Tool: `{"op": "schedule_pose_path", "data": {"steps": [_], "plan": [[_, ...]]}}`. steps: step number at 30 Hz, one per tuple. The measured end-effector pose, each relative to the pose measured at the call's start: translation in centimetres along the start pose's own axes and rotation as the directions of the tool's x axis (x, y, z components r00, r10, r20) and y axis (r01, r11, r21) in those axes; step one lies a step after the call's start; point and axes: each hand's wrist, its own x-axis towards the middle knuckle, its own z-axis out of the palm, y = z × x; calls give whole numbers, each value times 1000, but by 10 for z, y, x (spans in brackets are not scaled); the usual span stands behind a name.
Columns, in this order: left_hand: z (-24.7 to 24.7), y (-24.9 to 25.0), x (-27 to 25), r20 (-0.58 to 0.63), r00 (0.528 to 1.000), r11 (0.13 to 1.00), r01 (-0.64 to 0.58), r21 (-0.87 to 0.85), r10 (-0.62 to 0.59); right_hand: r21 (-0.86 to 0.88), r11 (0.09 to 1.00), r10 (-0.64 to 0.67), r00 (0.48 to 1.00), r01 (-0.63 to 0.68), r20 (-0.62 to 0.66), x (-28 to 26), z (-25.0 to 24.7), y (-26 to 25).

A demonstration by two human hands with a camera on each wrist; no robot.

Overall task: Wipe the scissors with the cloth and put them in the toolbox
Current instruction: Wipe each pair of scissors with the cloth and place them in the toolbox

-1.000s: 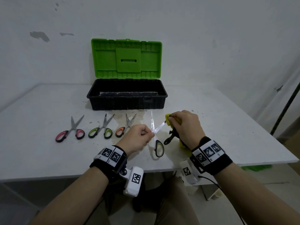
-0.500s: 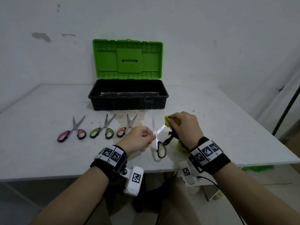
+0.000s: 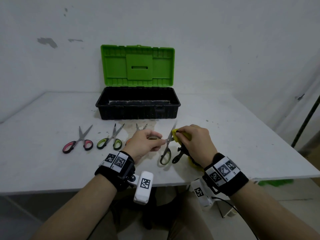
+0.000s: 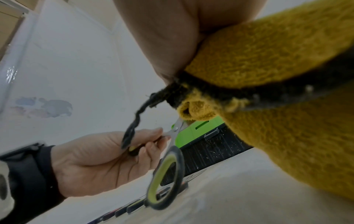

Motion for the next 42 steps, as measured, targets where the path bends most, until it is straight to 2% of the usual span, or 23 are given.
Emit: {"op": "schedule_pose_path", "data": {"steps": [5, 8, 12, 18, 24, 33, 37, 42], "plan": [[5, 4, -2, -41, 995, 959, 76, -272, -90, 28, 1000, -8, 1000, 8, 8, -3, 4, -2], [10, 5, -6, 52, 995, 917, 99, -388, -86, 30, 1000, -11, 1000, 10, 23, -3, 6, -6], [14, 3, -7, 57, 995, 918, 93, -386, -77, 31, 999, -14, 1000, 14, 21, -3, 8, -9], [10, -1, -2, -46, 997, 913, 45, -406, -69, 54, 998, 32, 999, -32, 12, -2, -2, -19], [13, -3, -4, -51, 997, 913, 25, -406, -50, 176, 984, 11, 1000, -15, 26, 3, -5, -27], [23, -2, -8, -101, 993, 923, 17, -384, -60, 2, 998, -63, 998, 63, 25, -4, 17, -21], [26, -4, -9, -124, 991, 926, -5, -377, -45, 74, 993, -87, 996, 88, -19, -3, 18, -20], [30, -4, -10, -139, 990, 921, -26, -389, -31, 48, 989, -138, 990, 140, -39, -5, 21, -20]]}}
